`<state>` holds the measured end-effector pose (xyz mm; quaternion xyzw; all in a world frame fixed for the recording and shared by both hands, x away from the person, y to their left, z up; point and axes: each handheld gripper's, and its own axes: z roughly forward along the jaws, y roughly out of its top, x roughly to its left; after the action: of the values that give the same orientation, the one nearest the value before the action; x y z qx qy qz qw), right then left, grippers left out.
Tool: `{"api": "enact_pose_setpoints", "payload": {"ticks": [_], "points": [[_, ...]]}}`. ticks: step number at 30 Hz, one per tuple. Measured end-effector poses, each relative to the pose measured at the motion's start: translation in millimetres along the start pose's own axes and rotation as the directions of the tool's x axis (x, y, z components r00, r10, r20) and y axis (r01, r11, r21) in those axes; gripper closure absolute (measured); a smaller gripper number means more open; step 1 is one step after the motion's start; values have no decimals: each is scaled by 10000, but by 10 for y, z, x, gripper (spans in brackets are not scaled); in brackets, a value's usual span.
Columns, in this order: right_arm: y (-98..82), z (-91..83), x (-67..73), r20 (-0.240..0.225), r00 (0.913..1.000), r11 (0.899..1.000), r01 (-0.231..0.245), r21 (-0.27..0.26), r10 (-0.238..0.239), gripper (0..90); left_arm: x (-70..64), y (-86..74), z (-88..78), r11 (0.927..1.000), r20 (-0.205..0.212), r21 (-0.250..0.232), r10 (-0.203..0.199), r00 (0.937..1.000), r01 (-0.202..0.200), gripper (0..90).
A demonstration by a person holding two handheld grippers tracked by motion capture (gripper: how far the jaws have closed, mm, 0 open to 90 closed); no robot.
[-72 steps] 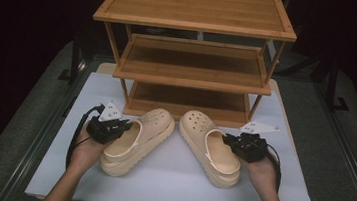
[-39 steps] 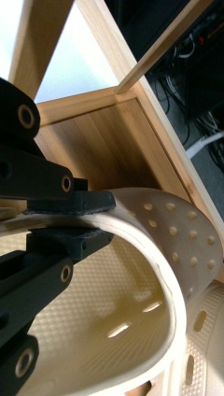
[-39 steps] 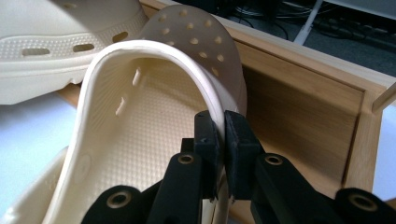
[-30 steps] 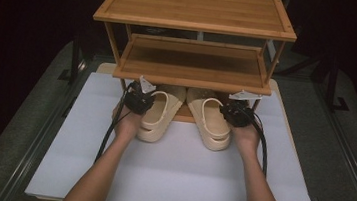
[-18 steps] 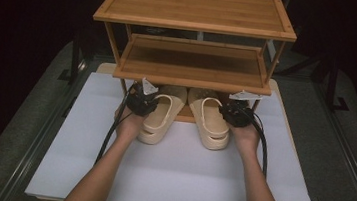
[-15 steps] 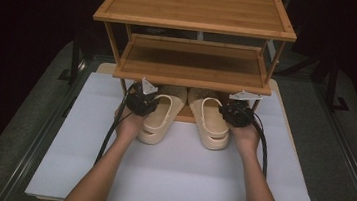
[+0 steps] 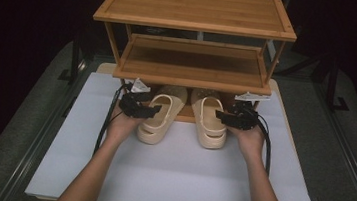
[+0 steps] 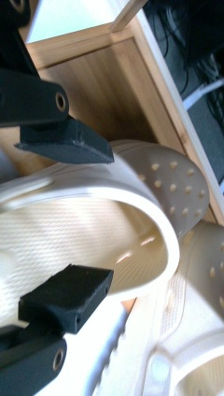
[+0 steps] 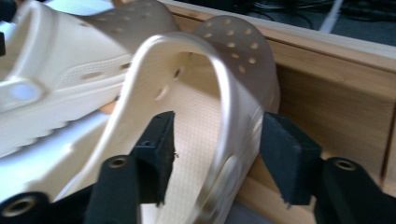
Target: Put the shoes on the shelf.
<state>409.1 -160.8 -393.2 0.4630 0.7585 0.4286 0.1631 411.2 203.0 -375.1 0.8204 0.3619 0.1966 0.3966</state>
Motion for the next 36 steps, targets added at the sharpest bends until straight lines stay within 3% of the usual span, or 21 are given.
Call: {"api": "enact_pose_setpoints", "payload": {"ticks": [8, 13, 17, 23, 26, 31, 36], "points": [[-131, -315, 64, -913, 9949, 9991, 427, 46, -421, 197, 31, -195, -400, 10000, 958, -44, 36, 9954, -32, 177], [-292, -491, 135, -1128, 9922, 9986, 535, -10, -533, 148, 32, -367, -567, 9998, 1248, -66, 198, 9920, -191, 142], [-438, -617, 168, -1363, 9889, 9982, 585, -131, -598, 146, 19, -573, -621, 9993, 1313, 238, 251, 9910, -285, 103], [-660, -600, 160, -1600, 9851, 9975, 674, 220, -631, 129, 30, -817, -523, 9981, 1390, 554, 197, 9901, -276, 79], [-740, -533, 143, -1760, 9827, 9967, 670, 462, -579, 116, 13, -838, -398, 9950, 1571, 891, 311, 9871, -455, 27], [-787, -400, 177, -2003, 9765, 9914, 987, 858, -799, 103, -77, -861, -212, 9884, 1894, 1083, 842, 9783, -1061, 21], [-790, -260, 198, -1874, 9772, 9885, 1190, 929, -1001, 107, -76, -859, -80, 9905, 1773, 918, 850, 9805, -1025, 22]]}}
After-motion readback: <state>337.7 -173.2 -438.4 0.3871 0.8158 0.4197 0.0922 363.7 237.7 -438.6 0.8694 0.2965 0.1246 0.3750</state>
